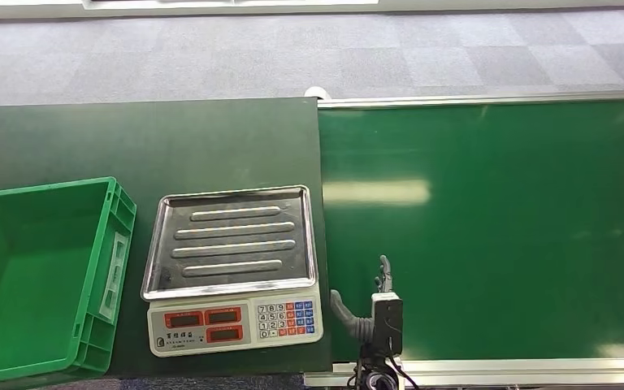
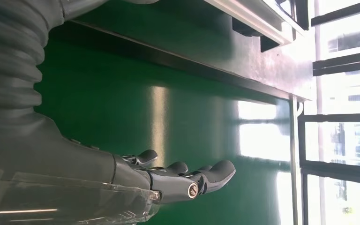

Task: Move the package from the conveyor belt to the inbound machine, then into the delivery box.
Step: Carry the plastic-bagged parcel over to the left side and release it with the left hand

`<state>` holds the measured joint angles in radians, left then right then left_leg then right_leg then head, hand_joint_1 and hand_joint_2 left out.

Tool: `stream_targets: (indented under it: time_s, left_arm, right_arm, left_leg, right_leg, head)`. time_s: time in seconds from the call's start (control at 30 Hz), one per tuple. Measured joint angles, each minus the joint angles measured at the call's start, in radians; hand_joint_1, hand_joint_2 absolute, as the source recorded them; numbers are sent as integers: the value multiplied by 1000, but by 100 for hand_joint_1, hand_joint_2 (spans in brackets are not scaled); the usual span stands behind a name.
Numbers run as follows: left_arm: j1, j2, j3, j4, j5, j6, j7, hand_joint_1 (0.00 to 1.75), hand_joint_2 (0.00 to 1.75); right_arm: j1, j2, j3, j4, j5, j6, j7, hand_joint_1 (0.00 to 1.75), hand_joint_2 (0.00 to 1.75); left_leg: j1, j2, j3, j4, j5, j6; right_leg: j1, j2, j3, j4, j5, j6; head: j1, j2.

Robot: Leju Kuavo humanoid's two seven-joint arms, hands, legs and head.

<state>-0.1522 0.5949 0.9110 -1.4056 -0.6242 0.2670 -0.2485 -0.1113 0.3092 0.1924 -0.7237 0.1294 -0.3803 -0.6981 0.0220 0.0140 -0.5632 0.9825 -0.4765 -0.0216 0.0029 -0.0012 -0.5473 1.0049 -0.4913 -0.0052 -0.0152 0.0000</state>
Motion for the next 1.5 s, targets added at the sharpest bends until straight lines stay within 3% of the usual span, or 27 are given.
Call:
stream_targets:
  time_s: [0.13, 0.23, 0.43, 0.8, 0.93, 1.07, 1.27, 1.5]
  left_arm:
    - [-62, 164, 60, 138, 19, -111, 23, 175, 175]
    - [-144, 226, 34, 198, 17, -151, 24, 175, 175]
    - [-252, 245, -70, 240, -54, -134, 45, 175, 175]
    - [-336, 245, -150, 277, -116, -110, 72, 172, 175]
    - [-483, 244, -236, 343, -265, -101, 121, 5, 175]
    - [-641, 231, -329, 455, -280, -158, 79, 0, 175]
    - [-732, 169, -385, 531, -279, -171, 73, 0, 175]
    - [-802, 143, -400, 586, -263, -215, 47, 0, 175]
  right_arm:
    - [-2, 6, -6, -1, -3, 12, 0, 0, 175]
    - [-4, 12, -10, -5, -4, 15, 0, 0, 175]
    - [-4, 17, -19, -6, -2, 30, -1, 0, 175]
    - [-4, 19, -25, -6, -1, 37, -1, 0, 175]
    - [-5, 21, -22, -6, -1, 48, -1, 0, 175]
    - [-6, 21, -16, -6, -16, 48, -1, 0, 175]
    - [-6, 21, -15, -6, -27, 50, -1, 0, 175]
    - [-6, 20, -16, -6, -30, 52, -1, 0, 175]
  left_leg:
    - [0, 3, -1, 0, -1, -1]
    - [0, -2, -3, 0, 0, -1]
    - [0, -2, -3, 0, 0, -1]
    - [0, -2, -4, 0, 0, -1]
    - [0, -4, -4, 0, 1, -1]
    - [0, -4, -4, 0, 2, -1]
    - [0, -3, -5, 1, 2, -2]
    - [0, -2, -6, 1, 2, -2]
  right_leg:
    - [0, 2, -6, 0, 0, -1]
    - [0, -2, -6, -1, -1, -1]
    - [0, -1, -4, -1, 0, -2]
    - [0, -2, -8, -1, 0, -2]
    - [0, -4, -6, -1, 0, -2]
    - [0, -3, -4, -1, 2, -2]
    - [0, -2, -6, -1, 2, -2]
    - [0, 0, -8, -1, 2, -2]
  head:
    - [0, 0]
    - [1, 0]
    - [1, 0]
    - [1, 0]
    - [1, 0]
    - [1, 0]
    - [1, 0]
    - [1, 0]
